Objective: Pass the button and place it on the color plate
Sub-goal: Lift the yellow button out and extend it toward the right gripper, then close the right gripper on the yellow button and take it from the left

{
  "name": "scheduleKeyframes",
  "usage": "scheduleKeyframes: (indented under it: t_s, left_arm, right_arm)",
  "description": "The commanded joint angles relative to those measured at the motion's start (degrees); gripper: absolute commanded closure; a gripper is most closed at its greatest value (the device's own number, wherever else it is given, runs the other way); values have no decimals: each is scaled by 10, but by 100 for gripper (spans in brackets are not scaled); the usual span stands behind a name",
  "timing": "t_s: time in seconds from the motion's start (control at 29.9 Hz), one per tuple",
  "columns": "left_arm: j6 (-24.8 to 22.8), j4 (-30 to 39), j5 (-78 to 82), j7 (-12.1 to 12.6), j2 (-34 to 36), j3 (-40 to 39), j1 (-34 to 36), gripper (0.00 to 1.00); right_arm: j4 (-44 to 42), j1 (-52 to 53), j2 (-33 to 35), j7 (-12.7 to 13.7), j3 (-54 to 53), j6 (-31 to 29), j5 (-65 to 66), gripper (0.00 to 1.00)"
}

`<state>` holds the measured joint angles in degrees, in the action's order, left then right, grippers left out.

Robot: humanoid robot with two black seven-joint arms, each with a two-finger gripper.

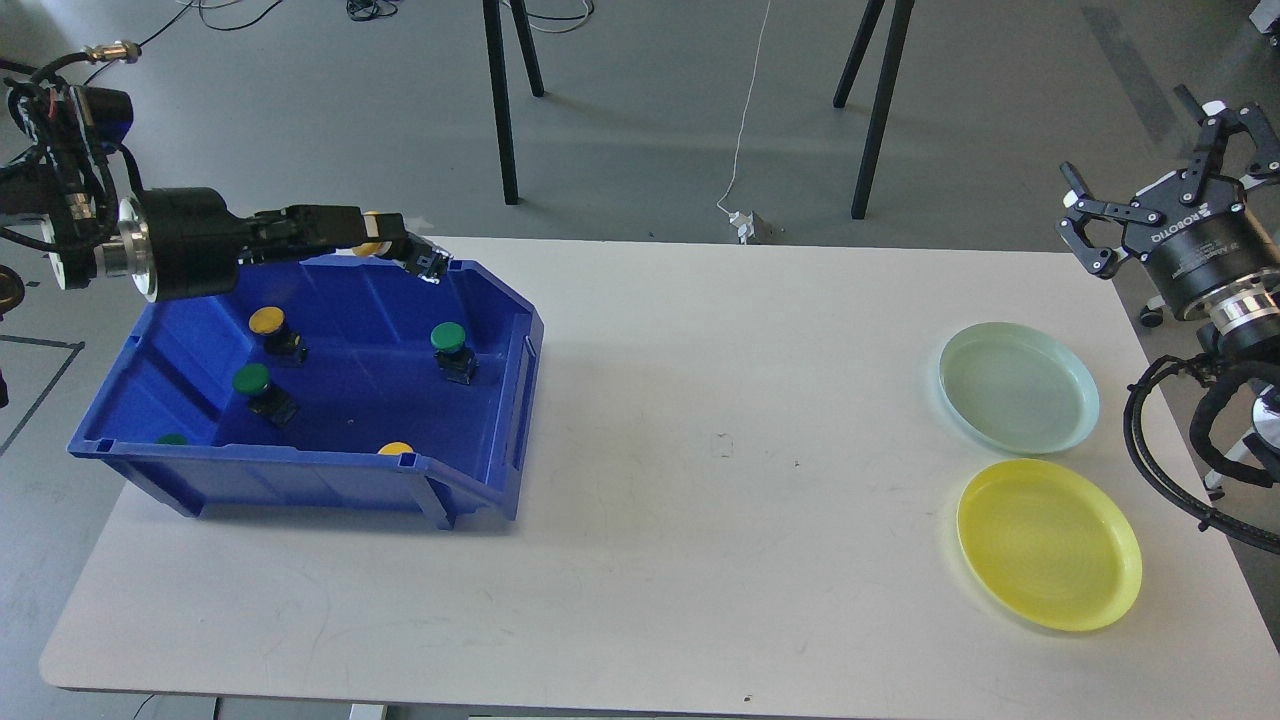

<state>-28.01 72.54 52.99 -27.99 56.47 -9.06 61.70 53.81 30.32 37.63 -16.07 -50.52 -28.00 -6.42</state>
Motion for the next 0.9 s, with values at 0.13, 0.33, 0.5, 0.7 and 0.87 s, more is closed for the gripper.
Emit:
scheduleKeyframes:
  t_s: [0.13, 0.33, 0.5, 0.7, 0.87]
  left_arm:
    - [0, 38, -234, 0, -139, -51, -1, 94]
    - [0, -58, -229, 0, -302, -54, -2, 94]
    - [0, -121, -192, 0, -369, -24, 1, 94]
    - [0, -111, -180, 0, -370, -18, -1, 93]
    - [0, -101, -160, 0, -370, -18, -2, 93]
  right_arm:
    - [120, -57, 96, -38, -1, 0, 112, 1]
    - [273, -117, 134, -35, 1, 0, 132, 1]
    - [328, -142, 109, -14, 33, 0, 127, 1]
    - [326, -134, 54, 53, 67, 0, 34, 1]
    - [321, -101, 53, 126, 101, 0, -21, 1]
